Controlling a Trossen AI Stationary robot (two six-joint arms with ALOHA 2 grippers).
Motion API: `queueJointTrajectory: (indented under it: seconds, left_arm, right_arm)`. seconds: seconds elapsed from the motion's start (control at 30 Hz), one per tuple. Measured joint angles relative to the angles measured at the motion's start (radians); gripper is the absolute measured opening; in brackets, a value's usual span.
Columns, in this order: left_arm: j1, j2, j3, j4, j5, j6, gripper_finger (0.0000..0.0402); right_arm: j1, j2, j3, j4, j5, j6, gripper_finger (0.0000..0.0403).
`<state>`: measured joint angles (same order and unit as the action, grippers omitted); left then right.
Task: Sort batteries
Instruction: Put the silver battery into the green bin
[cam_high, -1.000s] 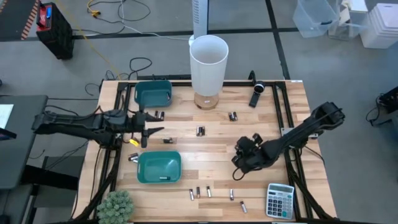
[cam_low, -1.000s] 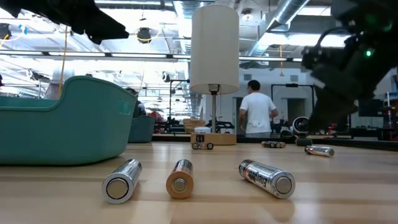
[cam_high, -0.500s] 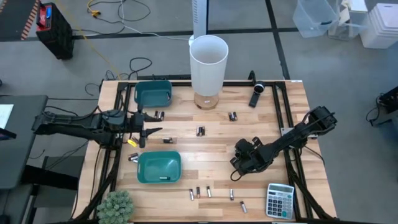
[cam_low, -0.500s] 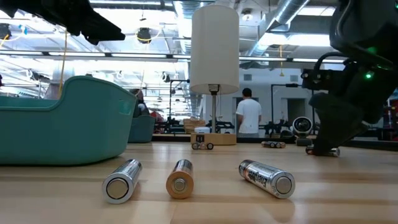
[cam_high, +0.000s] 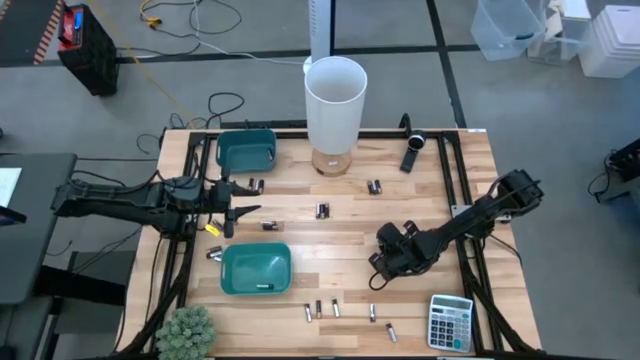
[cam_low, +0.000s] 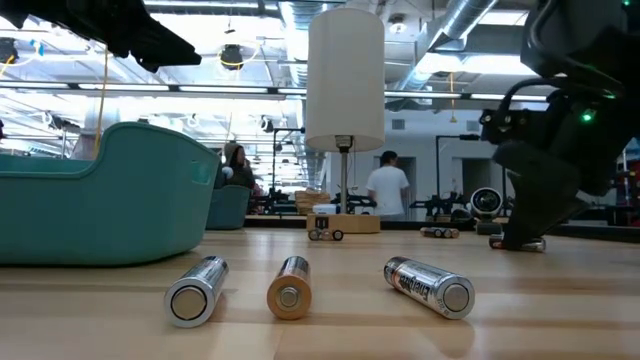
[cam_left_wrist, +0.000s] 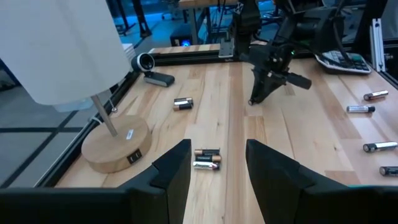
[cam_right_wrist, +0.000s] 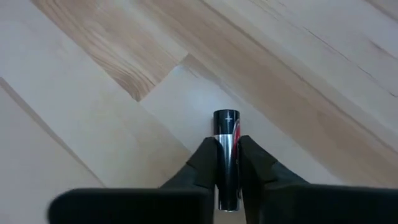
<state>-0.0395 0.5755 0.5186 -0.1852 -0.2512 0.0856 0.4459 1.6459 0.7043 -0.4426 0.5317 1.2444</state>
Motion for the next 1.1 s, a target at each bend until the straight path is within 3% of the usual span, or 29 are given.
queueJointTrajectory:
  seconds: [0.37, 0.67, 0.9, 1.1]
  left_arm:
    - [0.000, 0.000, 0.000, 0.000, 0.000, -0.002, 0.0148]
    - [0.000, 0.000, 0.000, -0.005, 0.001, -0.001, 0.0148]
    - [0.000, 0.000, 0.000, -0.006, 0.001, -0.001, 0.0148]
    - [0.000, 0.000, 0.000, -0.005, 0.001, -0.003, 0.0148]
  right_arm:
    - [-0.017, -0.004, 0.004, 0.098, 0.015, -0.108, 0.0029]
    - [-0.017, -0.091, 0.010, 0.117, 0.051, -0.211, 0.0029]
    - [-0.032, -0.163, 0.010, 0.316, 0.069, -0.463, 0.0029]
    - [-0.082, -0.187, 0.011, 0.635, 0.062, -0.775, 0.0031]
